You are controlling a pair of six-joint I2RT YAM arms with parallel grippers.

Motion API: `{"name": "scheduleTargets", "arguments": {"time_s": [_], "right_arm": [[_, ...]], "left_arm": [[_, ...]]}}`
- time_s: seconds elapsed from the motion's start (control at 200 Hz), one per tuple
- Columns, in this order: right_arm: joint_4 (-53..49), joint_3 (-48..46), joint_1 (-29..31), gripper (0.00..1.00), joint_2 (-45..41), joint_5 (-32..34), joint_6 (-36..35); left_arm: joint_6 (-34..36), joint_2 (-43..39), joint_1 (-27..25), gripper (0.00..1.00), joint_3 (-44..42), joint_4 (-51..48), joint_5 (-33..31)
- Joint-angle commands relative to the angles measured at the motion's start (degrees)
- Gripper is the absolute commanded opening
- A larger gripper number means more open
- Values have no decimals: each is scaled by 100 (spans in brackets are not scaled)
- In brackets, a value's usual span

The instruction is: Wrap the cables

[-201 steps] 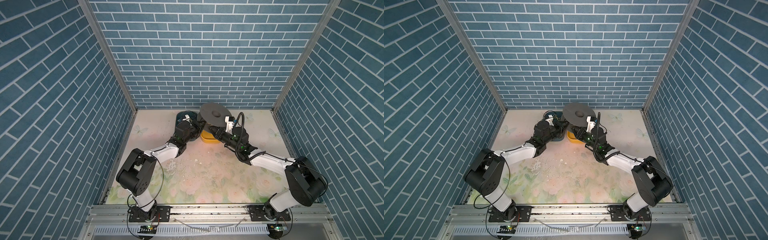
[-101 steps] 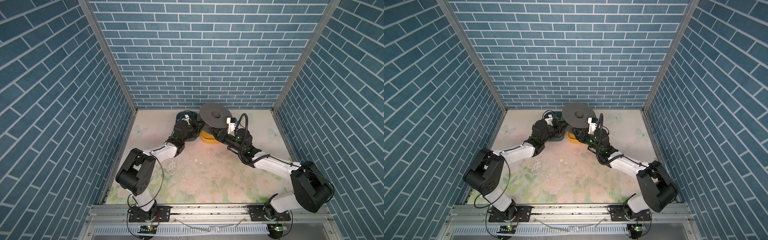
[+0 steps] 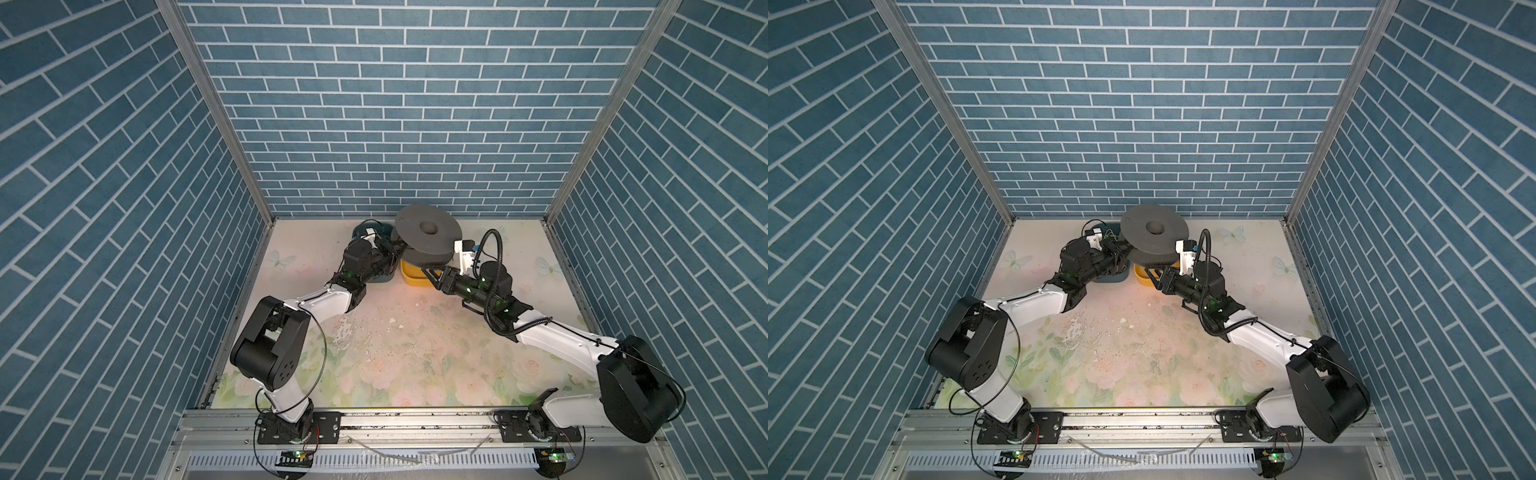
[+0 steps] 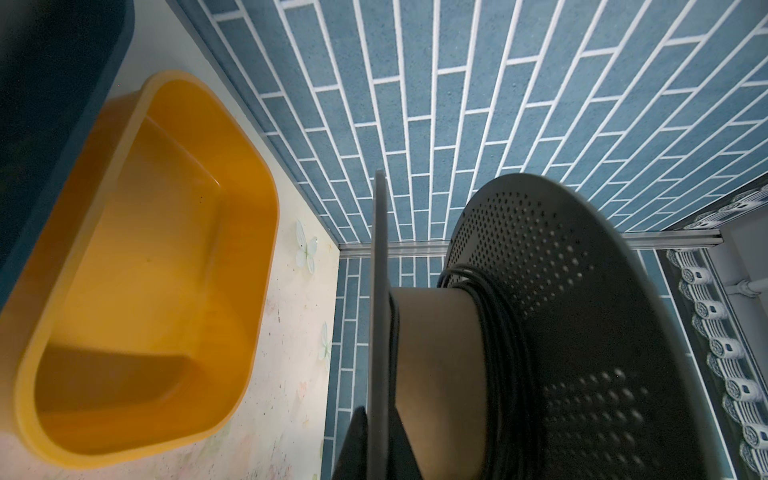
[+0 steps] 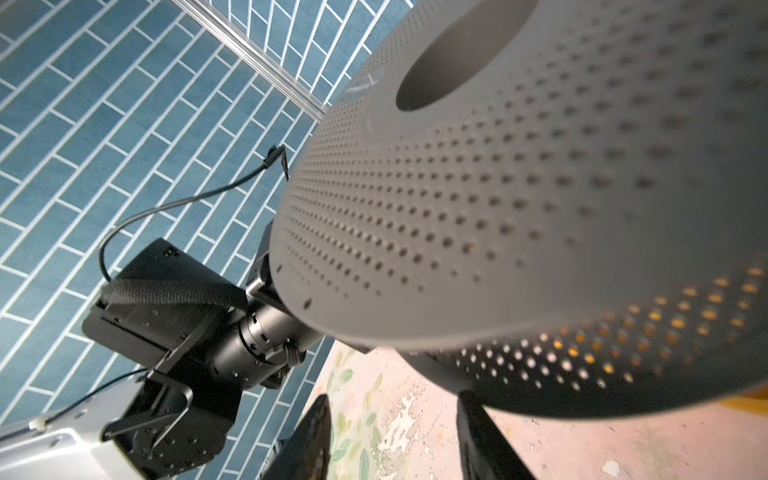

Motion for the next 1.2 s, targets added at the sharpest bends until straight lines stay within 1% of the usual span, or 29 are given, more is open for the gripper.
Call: {"name": "scheduleTargets", "arguments": {"time_s": [0.0, 0.17, 0.44, 0.645, 0.775, 0.94, 1.06, 1.19], "right_arm": [[-744, -139, -95, 54, -359, -111, -544], [-1195, -307, -353, 56, -757, -231, -644], [-1695, -526, -993, 56, -1398, -625, -640], [-1954, -480, -1400, 59, -1794, -995, -376], [-2000, -267, -1626, 62, -1783, -1367, -89], [-1841, 58, -1935, 66, -1494, -1977, 449], [-1752, 256, -2095, 66, -1308, -2133, 632], [-1783, 459, -2213, 66, -1203, -2134, 709]], "left_arm": [[-121, -226, 43, 0, 61, 861, 222], [-118, -247, 108, 0, 21, 880, 306], [-115, -321, 239, 0, -121, 895, 465], [-102, -355, 275, 0, -263, 1001, 589], [-112, -263, 275, 0, -303, 1172, 747], [-110, -260, 257, 0, -484, 1381, 870], [-130, -235, 251, 0, -597, 1564, 953], [-106, -194, 214, 0, -641, 1619, 1111]]}}
